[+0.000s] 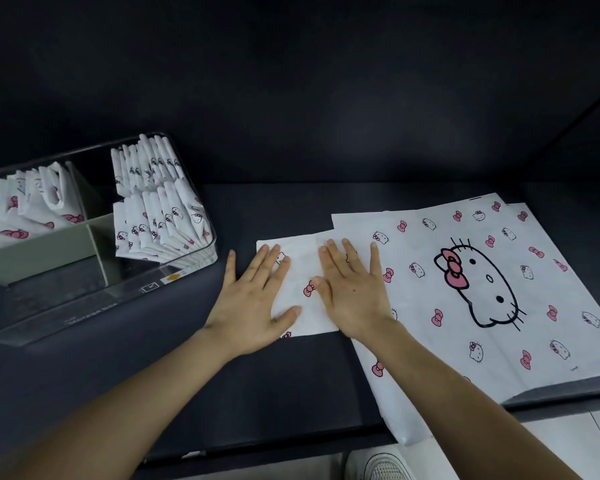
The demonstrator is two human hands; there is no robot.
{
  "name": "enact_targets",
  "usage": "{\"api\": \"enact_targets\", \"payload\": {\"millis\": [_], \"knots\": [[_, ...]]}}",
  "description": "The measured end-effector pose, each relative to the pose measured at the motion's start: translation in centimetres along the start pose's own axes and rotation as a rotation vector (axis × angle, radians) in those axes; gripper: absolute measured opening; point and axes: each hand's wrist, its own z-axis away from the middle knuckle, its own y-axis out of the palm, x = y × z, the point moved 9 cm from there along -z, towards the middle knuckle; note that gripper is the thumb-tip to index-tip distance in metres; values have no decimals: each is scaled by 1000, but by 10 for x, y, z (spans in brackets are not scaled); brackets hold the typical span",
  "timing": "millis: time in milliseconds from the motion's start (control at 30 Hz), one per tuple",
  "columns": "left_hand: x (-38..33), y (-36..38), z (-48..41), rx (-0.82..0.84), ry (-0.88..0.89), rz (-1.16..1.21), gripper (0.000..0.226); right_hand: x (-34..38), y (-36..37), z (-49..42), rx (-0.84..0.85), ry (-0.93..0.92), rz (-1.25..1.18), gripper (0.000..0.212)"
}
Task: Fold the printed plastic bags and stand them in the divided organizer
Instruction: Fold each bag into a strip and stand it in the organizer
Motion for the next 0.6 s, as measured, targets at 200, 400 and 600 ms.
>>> {"api": "enact_targets", "payload": {"millis": [200, 400, 600], "knots": [[5, 0, -1, 59, 14, 140, 98, 23, -20, 56, -395, -462, -207, 40], [13, -45, 30, -289, 198, 503, 39, 27, -21, 55, -534, -557, -142, 30], [11, -28, 51, -147, 256, 523, 45, 22, -32, 46, -447, -446, -306, 37]]}}
